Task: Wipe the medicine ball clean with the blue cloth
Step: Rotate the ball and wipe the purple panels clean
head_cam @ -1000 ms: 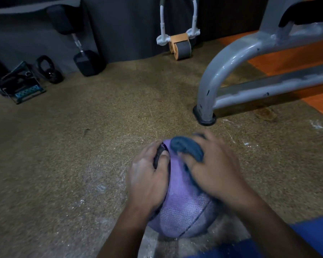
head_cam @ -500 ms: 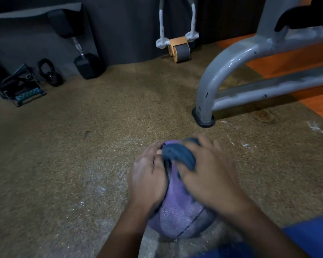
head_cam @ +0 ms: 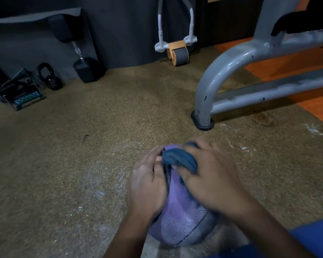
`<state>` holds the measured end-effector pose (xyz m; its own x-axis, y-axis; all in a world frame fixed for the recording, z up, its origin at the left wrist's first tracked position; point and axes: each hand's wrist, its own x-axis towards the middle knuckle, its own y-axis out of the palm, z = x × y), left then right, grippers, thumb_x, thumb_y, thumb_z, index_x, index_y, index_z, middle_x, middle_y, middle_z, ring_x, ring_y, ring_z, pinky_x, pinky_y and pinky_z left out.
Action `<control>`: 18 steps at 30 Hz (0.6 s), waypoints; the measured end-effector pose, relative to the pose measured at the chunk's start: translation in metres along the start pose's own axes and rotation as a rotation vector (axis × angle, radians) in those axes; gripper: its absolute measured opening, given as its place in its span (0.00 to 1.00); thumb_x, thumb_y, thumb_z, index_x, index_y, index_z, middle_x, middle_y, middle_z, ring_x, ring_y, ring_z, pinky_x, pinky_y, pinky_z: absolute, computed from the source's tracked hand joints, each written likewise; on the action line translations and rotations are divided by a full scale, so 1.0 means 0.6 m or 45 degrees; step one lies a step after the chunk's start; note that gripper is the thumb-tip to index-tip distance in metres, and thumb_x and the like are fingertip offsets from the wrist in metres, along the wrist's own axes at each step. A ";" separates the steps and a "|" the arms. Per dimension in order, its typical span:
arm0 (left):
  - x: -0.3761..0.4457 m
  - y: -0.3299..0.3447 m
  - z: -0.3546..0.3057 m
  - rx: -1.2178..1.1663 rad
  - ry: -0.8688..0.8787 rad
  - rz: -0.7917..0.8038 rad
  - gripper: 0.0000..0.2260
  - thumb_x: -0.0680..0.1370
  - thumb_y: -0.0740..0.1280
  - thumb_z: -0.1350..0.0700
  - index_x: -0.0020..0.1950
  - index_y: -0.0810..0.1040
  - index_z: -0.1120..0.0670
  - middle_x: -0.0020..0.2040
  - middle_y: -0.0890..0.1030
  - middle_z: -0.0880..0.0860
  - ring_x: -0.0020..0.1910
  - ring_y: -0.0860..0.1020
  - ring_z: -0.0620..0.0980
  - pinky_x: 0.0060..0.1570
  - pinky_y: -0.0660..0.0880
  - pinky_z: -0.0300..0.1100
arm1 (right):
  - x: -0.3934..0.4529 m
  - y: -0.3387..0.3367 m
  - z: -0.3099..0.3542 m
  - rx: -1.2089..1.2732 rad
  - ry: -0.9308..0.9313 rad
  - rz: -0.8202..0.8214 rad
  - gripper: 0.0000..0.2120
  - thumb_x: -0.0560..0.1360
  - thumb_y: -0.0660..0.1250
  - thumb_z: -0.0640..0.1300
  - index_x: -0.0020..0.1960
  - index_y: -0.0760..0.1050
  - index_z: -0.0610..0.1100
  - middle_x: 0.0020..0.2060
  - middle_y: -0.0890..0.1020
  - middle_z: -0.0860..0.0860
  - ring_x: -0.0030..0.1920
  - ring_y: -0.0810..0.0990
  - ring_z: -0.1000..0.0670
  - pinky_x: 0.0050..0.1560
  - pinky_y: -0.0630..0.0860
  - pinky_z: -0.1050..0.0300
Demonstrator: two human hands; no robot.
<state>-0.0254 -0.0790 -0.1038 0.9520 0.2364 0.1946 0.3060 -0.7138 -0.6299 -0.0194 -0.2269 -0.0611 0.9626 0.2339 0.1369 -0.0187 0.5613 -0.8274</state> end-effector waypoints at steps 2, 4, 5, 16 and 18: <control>-0.011 0.001 0.001 0.008 0.009 -0.063 0.22 0.78 0.53 0.48 0.67 0.77 0.45 0.66 0.75 0.39 0.67 0.69 0.37 0.70 0.63 0.39 | 0.055 -0.003 -0.018 0.217 0.127 0.119 0.17 0.70 0.62 0.61 0.53 0.78 0.56 0.53 0.77 0.59 0.54 0.76 0.48 0.58 0.73 0.48; -0.022 0.002 0.000 0.058 0.017 -0.114 0.21 0.78 0.53 0.48 0.68 0.77 0.45 0.65 0.73 0.35 0.65 0.66 0.33 0.67 0.59 0.33 | 0.097 -0.002 -0.042 0.388 0.338 0.170 0.12 0.70 0.66 0.60 0.46 0.79 0.53 0.45 0.82 0.56 0.50 0.80 0.47 0.56 0.75 0.46; -0.026 0.003 -0.002 0.085 0.021 -0.126 0.21 0.78 0.53 0.48 0.68 0.77 0.45 0.64 0.71 0.34 0.65 0.64 0.32 0.67 0.57 0.32 | 0.103 0.002 -0.050 0.416 0.409 0.173 0.10 0.71 0.66 0.59 0.44 0.79 0.53 0.42 0.82 0.56 0.49 0.81 0.47 0.55 0.76 0.47; -0.008 0.006 -0.003 0.062 -0.107 -0.080 0.23 0.77 0.51 0.46 0.67 0.77 0.46 0.68 0.76 0.43 0.68 0.72 0.45 0.68 0.67 0.49 | -0.012 0.009 0.017 -0.056 -0.040 -0.008 0.22 0.71 0.55 0.61 0.62 0.74 0.59 0.63 0.70 0.61 0.58 0.70 0.49 0.55 0.74 0.49; -0.016 0.010 -0.006 0.120 -0.115 -0.101 0.26 0.77 0.48 0.44 0.70 0.75 0.47 0.70 0.75 0.44 0.70 0.69 0.47 0.70 0.65 0.51 | 0.034 0.010 -0.005 0.050 0.046 0.008 0.19 0.72 0.58 0.60 0.59 0.76 0.56 0.59 0.73 0.59 0.58 0.72 0.47 0.56 0.73 0.48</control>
<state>-0.0327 -0.0881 -0.1067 0.9188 0.3510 0.1806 0.3738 -0.6268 -0.6837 0.0011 -0.2210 -0.0648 0.9715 0.2093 0.1111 -0.0350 0.5907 -0.8061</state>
